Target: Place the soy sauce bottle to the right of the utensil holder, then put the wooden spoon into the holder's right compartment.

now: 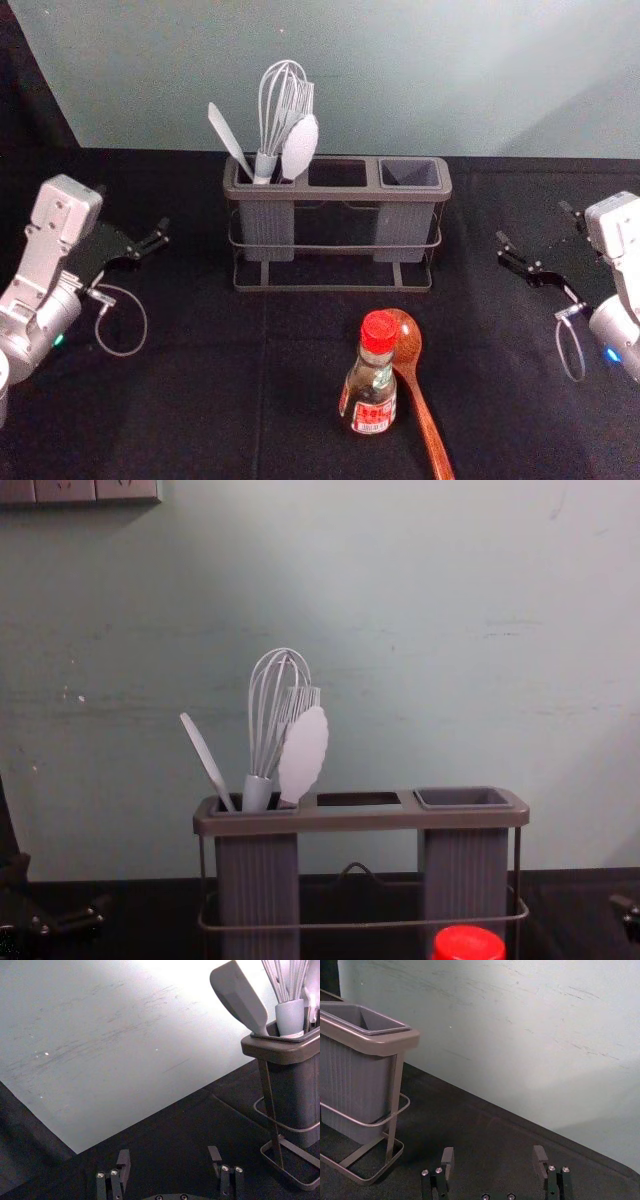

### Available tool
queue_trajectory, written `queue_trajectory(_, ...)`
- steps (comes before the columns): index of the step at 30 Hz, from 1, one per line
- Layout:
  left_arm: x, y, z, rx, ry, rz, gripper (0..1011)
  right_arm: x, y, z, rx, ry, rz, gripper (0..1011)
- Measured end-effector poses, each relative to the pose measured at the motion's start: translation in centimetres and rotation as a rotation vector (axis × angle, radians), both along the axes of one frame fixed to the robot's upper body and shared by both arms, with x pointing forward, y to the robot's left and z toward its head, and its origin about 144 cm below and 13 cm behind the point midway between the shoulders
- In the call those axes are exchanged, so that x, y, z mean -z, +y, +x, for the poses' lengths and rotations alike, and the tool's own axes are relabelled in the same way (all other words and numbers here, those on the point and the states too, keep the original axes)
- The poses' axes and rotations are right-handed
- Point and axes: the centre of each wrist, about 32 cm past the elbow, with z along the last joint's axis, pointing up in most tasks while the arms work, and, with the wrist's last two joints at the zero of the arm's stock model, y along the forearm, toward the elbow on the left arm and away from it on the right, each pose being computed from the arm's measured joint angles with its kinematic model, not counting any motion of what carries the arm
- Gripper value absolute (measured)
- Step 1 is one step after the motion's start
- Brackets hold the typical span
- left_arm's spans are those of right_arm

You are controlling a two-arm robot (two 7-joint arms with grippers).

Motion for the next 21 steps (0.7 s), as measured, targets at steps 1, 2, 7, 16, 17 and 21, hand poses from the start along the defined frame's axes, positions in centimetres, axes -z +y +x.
queue_trajectory(1, 0.0, 0.0, 0.0, 0.0, 0.0, 0.0, 1011, 0.0, 0.0, 0.0, 0.0, 0.0, 0.0, 1002)
queue_trajectory(2, 0.0, 0.0, 0.0, 0.0, 0.0, 0.0, 1011, 0.0, 0.0, 0.0, 0.0, 0.0, 0.0, 1002)
queue_trajectory(7, 0.0, 0.0, 0.0, 0.0, 0.0, 0.0, 1011, 0.0, 0.0, 0.0, 0.0, 0.0, 0.0, 1002)
queue_trajectory(16, 0.0, 0.0, 0.0, 0.0, 0.0, 0.0, 1011, 0.0, 0.0, 0.0, 0.0, 0.0, 0.0, 1002)
queue_trajectory(17, 0.0, 0.0, 0.0, 0.0, 0.0, 0.0, 1011, 0.0, 0.0, 0.0, 0.0, 0.0, 0.0, 1002)
queue_trajectory(21, 0.0, 0.0, 0.0, 0.0, 0.0, 0.0, 1011, 0.0, 0.0, 0.0, 0.0, 0.0, 0.0, 1002)
